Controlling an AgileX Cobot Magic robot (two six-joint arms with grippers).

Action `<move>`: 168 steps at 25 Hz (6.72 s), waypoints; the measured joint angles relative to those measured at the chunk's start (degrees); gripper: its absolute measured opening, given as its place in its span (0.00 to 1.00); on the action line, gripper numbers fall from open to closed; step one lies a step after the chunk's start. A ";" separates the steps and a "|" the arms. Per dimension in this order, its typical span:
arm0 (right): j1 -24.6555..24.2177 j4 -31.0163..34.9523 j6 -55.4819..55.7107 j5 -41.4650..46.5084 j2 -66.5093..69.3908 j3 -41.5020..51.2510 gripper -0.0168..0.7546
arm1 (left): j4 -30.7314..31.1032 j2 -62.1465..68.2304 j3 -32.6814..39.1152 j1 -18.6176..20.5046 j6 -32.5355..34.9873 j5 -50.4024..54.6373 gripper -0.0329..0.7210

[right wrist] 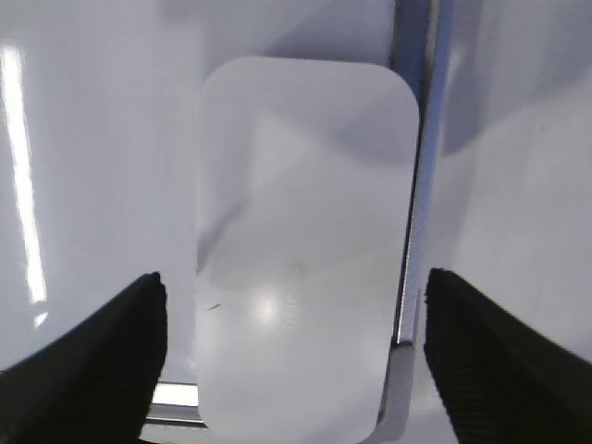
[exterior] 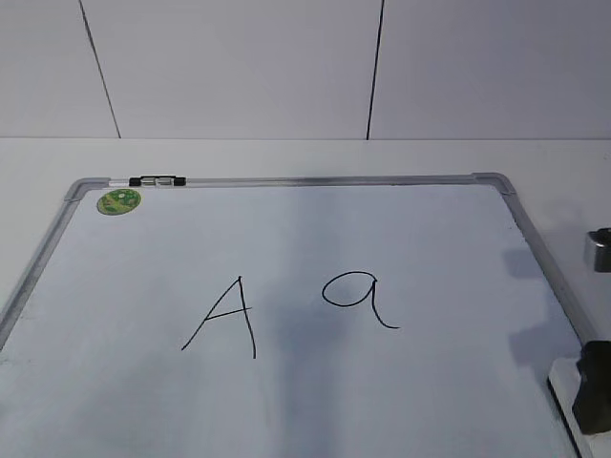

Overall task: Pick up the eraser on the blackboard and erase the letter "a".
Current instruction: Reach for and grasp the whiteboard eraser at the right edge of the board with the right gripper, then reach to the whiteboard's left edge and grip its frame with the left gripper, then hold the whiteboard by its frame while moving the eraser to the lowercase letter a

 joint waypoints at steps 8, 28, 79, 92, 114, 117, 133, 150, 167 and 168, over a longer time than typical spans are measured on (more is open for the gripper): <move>0.00 0.34 0.00 -0.24 2.10 0.00 0.89 | 0.00 0.00 0.00 0.00 0.00 0.00 0.36; 0.00 0.57 0.96 -2.76 7.49 0.00 0.88 | 0.00 0.00 0.00 0.00 0.00 0.00 0.36; 0.17 -0.70 2.64 -2.73 8.19 0.00 0.75 | 0.00 0.00 0.00 0.00 0.00 0.00 0.36; 0.17 -0.70 2.64 -2.40 8.19 0.00 0.75 | 0.00 0.00 0.00 0.00 0.00 0.00 0.36; 0.17 -2.85 2.64 6.19 6.66 -3.10 0.75 | 0.00 0.00 0.00 0.00 0.00 0.00 0.40; 0.17 -2.85 2.64 8.57 6.39 -5.48 0.75 | 0.00 1.06 0.00 0.00 0.00 -0.12 0.45; 0.17 -3.57 1.33 16.26 -2.92 -12.64 0.75 | -4.99 34.19 -2.68 -0.87 0.00 -13.69 0.50; 0.17 -3.85 1.52 16.48 -3.51 -12.64 0.75 | -5.02 76.81 -18.90 -0.87 2.68 -18.29 0.50; 0.17 -3.90 1.65 16.51 -3.60 -12.64 0.75 | -4.13 98.57 -28.74 -0.87 6.19 -15.16 0.33; 0.17 -3.90 1.65 16.51 -3.60 -12.64 0.75 | -4.09 98.71 -28.74 -0.87 6.29 -15.27 0.33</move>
